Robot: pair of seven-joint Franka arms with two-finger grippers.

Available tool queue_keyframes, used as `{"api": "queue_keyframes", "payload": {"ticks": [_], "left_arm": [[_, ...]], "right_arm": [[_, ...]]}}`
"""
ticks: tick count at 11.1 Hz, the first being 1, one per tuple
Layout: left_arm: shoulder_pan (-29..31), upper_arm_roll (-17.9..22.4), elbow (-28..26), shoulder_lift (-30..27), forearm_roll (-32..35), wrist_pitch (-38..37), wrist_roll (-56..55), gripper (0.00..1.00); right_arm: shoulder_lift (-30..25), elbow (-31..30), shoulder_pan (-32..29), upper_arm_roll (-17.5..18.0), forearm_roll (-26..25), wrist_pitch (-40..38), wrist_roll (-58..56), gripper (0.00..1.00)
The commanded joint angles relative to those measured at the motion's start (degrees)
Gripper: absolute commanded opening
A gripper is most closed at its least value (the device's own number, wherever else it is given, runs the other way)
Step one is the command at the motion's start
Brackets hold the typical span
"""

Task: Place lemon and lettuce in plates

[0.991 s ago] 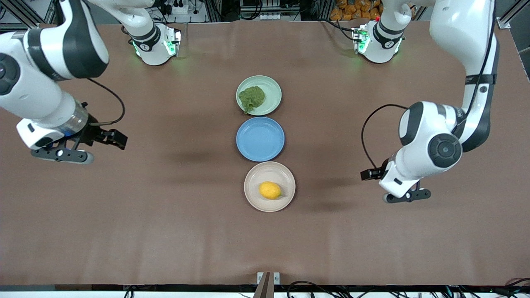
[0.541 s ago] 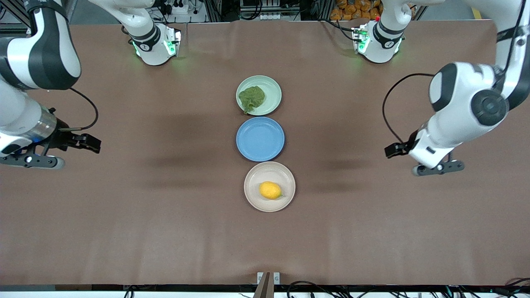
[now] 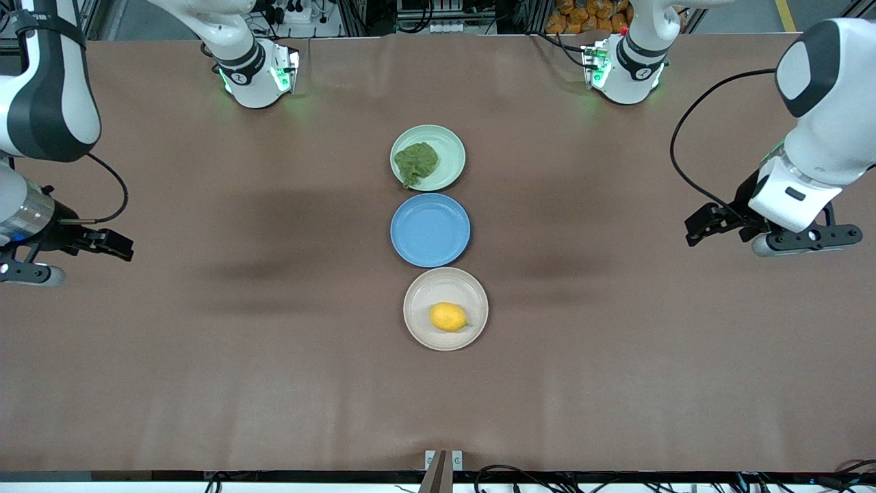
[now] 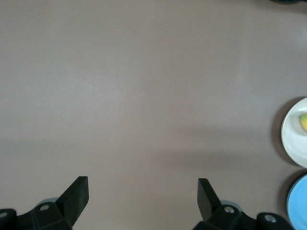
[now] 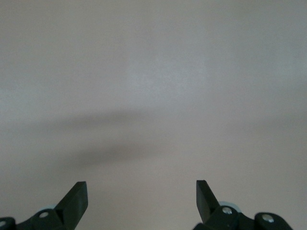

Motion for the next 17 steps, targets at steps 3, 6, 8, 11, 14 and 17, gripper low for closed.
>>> {"api": "queue_keyframes", "payload": {"ticks": [3,6,8,11,14,17], "left_arm": [[-0.1,-0.4,6.1,-1.8,3.0,-12.2,7.5,1.00],[-0.3,-0.7,7.4,-1.0,2.9,-13.5,7.5,1.00],[-0.4,-0.7,7.8,-1.0,2.4,-13.6,7.5,1.00],[-0.2,-0.7,8.5,-0.9,2.5,-13.6,7.6,1.00],[-0.2,-0.7,9.6,-0.5,2.5,-13.8,7.7,1.00],[-0.2,-0.7,9.6,-0.6,2.3,-14.3,7.6,1.00]], "right_arm": [[-3.4,0.5,-0.5,0.1,1.1,0.4,-1.0,1.00],[-8.5,0.4,-0.6,0.0,5.7,-2.3,-1.7,1.00],[-11.4,0.5,-0.6,0.1,5.8,-4.9,-1.8,1.00],[-13.0,2.9,-0.3,0.5,6.0,-10.3,-1.7,1.00],[-14.8,3.0,-0.3,0.7,6.1,-12.7,-1.8,1.00],[-15.5,3.9,-0.7,0.7,9.8,-14.9,-1.8,1.00]]}}
